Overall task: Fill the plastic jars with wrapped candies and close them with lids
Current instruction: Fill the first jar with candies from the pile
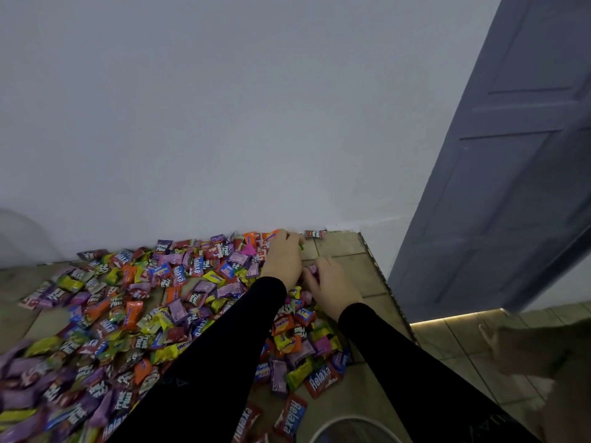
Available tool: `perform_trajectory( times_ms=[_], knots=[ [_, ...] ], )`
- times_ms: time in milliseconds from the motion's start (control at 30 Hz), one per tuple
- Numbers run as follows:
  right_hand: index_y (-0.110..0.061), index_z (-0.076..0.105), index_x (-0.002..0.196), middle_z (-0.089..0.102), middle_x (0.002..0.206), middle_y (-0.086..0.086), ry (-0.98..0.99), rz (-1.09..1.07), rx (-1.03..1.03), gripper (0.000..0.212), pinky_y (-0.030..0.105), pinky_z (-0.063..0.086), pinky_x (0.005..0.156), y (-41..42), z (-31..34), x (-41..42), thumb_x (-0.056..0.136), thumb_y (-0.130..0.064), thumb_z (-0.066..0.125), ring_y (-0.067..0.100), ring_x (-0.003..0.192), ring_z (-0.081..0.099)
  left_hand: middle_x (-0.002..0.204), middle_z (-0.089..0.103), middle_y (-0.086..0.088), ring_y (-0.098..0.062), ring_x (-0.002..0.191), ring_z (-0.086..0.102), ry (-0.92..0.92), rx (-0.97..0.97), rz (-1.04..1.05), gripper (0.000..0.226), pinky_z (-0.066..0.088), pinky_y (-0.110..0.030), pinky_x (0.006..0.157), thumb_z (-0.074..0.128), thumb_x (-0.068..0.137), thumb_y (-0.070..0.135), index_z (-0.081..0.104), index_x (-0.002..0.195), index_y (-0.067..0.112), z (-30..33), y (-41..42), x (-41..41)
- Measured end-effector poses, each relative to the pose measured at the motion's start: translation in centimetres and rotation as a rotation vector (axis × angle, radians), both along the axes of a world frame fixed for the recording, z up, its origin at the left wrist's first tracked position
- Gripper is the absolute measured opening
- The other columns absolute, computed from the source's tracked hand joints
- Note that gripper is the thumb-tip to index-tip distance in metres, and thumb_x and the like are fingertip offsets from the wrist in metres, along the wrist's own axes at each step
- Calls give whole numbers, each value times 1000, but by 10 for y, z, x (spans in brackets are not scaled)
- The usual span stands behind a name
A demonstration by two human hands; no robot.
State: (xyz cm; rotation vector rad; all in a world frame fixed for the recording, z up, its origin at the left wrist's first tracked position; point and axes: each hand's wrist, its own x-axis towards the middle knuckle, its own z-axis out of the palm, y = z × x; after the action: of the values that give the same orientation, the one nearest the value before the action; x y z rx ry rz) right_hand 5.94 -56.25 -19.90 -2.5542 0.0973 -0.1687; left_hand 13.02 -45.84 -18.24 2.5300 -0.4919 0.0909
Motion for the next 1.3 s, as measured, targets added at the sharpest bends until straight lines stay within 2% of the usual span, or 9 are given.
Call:
perform_trajectory(
  times_ms=[133,367,500,733,833,967,1067,1167,1300],
  knots=[
    [-10,49,85,47,84,2,-13,-19,171,29,27,28,62,2,3,4,100,-33,40,17,76,45,121,44,-8,-21,115,41,-40,-128,46,30,35,-24,95,49,90,-5,58,116,9,4,2,-4],
    [-8,53,91,57,80,7,-47,-20,362,28,34,40,63,8,14,0,99,-33,44,20,72,53,115,40,1,-16,111,44,-88,-311,117,22,38,-21,91,51,96,8,59,116,12,13,11,-16],
    [-7,54,97,59,80,6,-96,-18,434,27,22,41,58,10,23,-4,99,-32,45,15,68,56,112,38,4,-12,106,46,-89,-397,173,22,37,-16,87,50,97,12,58,118,14,23,18,-29],
    [-7,52,96,57,75,6,-163,-52,530,32,33,43,64,11,51,-22,98,-38,44,18,67,53,112,44,0,18,84,42,-82,-536,236,19,31,2,72,54,96,15,59,114,17,43,28,-66],
    [-7,52,96,56,75,8,-219,-29,586,29,28,41,62,15,70,-33,98,-35,46,15,66,50,113,46,1,8,80,46,-70,-626,278,18,36,0,73,56,95,17,59,113,20,56,32,-82],
    [-5,52,98,62,81,17,-282,-21,673,29,31,41,59,17,96,-49,98,-34,47,14,64,50,114,50,-1,16,73,48,-76,-752,298,16,39,-2,63,57,95,18,59,111,21,78,34,-105],
    [-9,52,94,53,67,1,-341,-23,700,23,32,42,55,19,116,-64,98,-31,48,6,55,45,111,53,-2,-2,61,45,-73,-800,290,18,38,-10,58,57,94,21,59,109,30,93,33,-121],
    [-11,52,93,49,67,-5,-410,3,661,17,13,38,54,23,135,-82,98,-27,48,-2,53,44,97,52,0,-4,56,40,-100,-847,269,19,36,-11,54,59,92,21,60,108,32,109,32,-139],
    [-17,49,103,49,69,-6,-405,46,685,12,11,35,48,28,153,-106,98,-28,49,0,49,41,81,42,8,-4,52,37,-126,-907,246,19,35,-10,52,60,91,20,62,108,28,127,36,-166]
  ],
)
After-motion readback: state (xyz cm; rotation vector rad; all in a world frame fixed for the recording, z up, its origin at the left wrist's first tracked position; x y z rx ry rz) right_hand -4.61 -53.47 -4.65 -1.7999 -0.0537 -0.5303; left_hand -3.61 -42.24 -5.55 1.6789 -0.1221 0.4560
